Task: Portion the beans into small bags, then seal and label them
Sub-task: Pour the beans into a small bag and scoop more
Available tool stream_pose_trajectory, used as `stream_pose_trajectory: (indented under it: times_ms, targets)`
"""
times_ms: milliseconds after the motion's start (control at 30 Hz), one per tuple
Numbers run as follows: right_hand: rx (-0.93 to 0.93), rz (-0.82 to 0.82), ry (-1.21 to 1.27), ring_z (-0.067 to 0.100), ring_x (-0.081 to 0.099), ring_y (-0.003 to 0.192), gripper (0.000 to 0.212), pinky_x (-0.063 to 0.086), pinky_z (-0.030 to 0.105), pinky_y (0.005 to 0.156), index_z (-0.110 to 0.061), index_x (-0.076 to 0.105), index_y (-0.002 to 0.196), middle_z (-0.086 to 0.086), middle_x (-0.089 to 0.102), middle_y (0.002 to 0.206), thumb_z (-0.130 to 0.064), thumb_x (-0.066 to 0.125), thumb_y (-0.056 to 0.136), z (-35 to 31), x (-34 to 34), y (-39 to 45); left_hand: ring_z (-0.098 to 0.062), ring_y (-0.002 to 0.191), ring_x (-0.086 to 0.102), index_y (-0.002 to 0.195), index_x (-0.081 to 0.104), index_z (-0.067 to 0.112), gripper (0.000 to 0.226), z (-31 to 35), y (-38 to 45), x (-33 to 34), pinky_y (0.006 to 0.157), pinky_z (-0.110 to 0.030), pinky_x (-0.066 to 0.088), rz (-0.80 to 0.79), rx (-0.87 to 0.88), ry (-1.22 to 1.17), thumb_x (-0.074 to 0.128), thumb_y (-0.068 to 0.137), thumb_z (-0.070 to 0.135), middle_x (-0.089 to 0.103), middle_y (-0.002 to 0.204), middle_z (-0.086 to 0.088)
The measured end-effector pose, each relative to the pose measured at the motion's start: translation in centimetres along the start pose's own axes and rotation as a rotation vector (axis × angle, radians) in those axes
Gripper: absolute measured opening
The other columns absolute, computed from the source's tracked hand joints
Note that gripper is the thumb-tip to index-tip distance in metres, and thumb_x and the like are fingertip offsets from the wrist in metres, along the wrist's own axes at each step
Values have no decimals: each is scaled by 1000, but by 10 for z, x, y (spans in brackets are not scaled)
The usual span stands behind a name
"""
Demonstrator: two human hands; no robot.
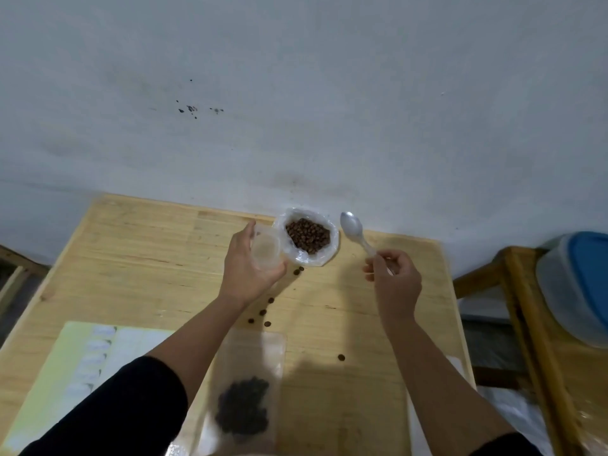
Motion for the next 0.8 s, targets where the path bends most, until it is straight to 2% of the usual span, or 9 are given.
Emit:
stream_pose_trajectory:
  times_ms: [100,200,333,467,533,600,667,733,800]
  targets:
    - [-77,-80,161,21,69,65,9,57,26,60,-6,65,85,11,70,75,1,60,84,-16,4,-6,-13,127,40,147,26,12,97,-1,0,1,100,-17,28,10,-15,-17,81,70,31,41,136,-6]
    - [-120,-131,194,23,69,69,7,57,27,63,-9,66,82,14,70,76,-4,62,86,-20,14,-9,-14,126,40,147,25,13,98,-2,-1,3,100,-18,28,11,-14,-18,82,69,31,42,135,-6]
    - [-274,-106,-69,15,68,65,13,56,32,67,-25,61,81,-1,68,68,-19,56,92,-15,28,-6,-5,122,37,147,25,14,99,-3,-3,6,100,-16,27,-7,-33,-32,83,68,30,41,134,-4]
    - [-450,-110,-258,22,63,64,25,44,25,64,-13,60,89,5,65,69,-28,40,92,-7,42,0,-2,118,36,146,26,15,99,-5,-3,10,101,-18,29,-16,-50,-57,84,67,29,41,132,-3]
    - [-452,-124,-274,20,59,64,35,39,20,62,-10,61,90,3,64,70,-34,36,89,0,51,3,-2,117,36,146,27,15,99,-6,-2,11,100,-19,31,-22,-51,-48,84,66,30,41,132,-2]
    - [-313,-136,-207,19,61,68,31,46,22,69,-13,62,91,0,65,71,-34,39,90,12,60,6,0,116,34,146,28,16,99,-5,-1,11,99,-19,31,-24,-58,-49,84,66,31,41,132,-1]
    - [-61,-146,-36,19,64,72,17,53,31,72,-18,62,89,-2,65,73,-20,45,94,25,70,9,0,114,34,145,29,16,98,-4,-1,10,98,-19,32,-23,-62,-47,84,65,32,40,131,0]
    - [182,-156,184,18,62,69,22,55,29,66,-19,61,85,3,64,74,-9,46,96,36,78,12,0,114,35,144,30,16,99,-3,1,11,98,-19,33,-27,-67,-46,85,64,33,41,130,1]
    - [337,-149,360,14,62,63,22,54,22,59,-16,61,84,9,63,75,-7,45,96,40,83,13,-1,113,36,144,31,16,100,-1,2,12,100,-23,37,-35,-70,-54,85,62,35,40,128,2]
Point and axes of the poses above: each hand's wrist, its own y-axis towards the middle knuckle, its own x-axis out of the palm, z = x × y, the point moved 4 cm from there along y, towards the middle knuckle
